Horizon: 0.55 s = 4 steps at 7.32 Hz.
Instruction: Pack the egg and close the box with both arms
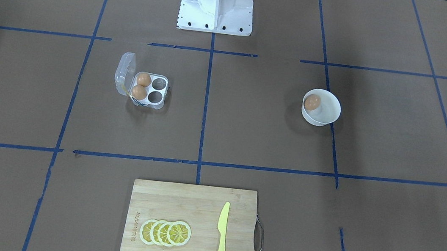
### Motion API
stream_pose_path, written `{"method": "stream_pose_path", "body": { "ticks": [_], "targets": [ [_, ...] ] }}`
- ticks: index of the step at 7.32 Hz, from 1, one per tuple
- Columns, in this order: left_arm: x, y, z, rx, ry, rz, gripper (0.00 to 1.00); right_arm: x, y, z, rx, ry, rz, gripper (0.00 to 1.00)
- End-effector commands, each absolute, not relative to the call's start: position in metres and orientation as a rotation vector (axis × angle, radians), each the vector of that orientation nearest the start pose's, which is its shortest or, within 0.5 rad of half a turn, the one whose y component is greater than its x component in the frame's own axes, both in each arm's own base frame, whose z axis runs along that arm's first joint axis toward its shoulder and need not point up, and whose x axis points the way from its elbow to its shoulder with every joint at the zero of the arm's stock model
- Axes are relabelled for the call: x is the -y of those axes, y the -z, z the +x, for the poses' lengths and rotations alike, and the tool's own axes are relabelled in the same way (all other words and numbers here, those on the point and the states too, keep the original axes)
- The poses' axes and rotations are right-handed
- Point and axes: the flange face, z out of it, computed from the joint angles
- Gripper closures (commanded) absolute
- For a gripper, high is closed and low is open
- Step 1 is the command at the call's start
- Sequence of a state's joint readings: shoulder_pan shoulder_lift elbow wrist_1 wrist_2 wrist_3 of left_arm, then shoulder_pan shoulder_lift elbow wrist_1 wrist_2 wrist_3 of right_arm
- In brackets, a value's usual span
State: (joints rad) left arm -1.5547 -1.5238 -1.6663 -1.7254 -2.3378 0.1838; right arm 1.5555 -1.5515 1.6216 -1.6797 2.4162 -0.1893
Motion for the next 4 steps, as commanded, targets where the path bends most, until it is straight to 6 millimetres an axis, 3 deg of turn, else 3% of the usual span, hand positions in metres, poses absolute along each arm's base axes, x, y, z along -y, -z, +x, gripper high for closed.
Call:
{"method": "stream_pose_path", "body": {
  "ticks": [1,2,4],
  "targets": [
    [0.484,-0.618,-0.055,-0.746,-0.281,0.285,0.00,0.499,-0.624,0.050,0.858,0.181,0.049,0.00],
    [0.485,-0.617,-0.054,-0.746,-0.284,0.287,0.00,0.499,-0.623,0.050,0.862,0.179,0.049,0.00],
    [0.485,-0.611,-0.047,-0.799,-0.298,0.293,0.00,0.505,-0.624,0.030,0.856,0.220,0.031,0.00]
  ]
}}
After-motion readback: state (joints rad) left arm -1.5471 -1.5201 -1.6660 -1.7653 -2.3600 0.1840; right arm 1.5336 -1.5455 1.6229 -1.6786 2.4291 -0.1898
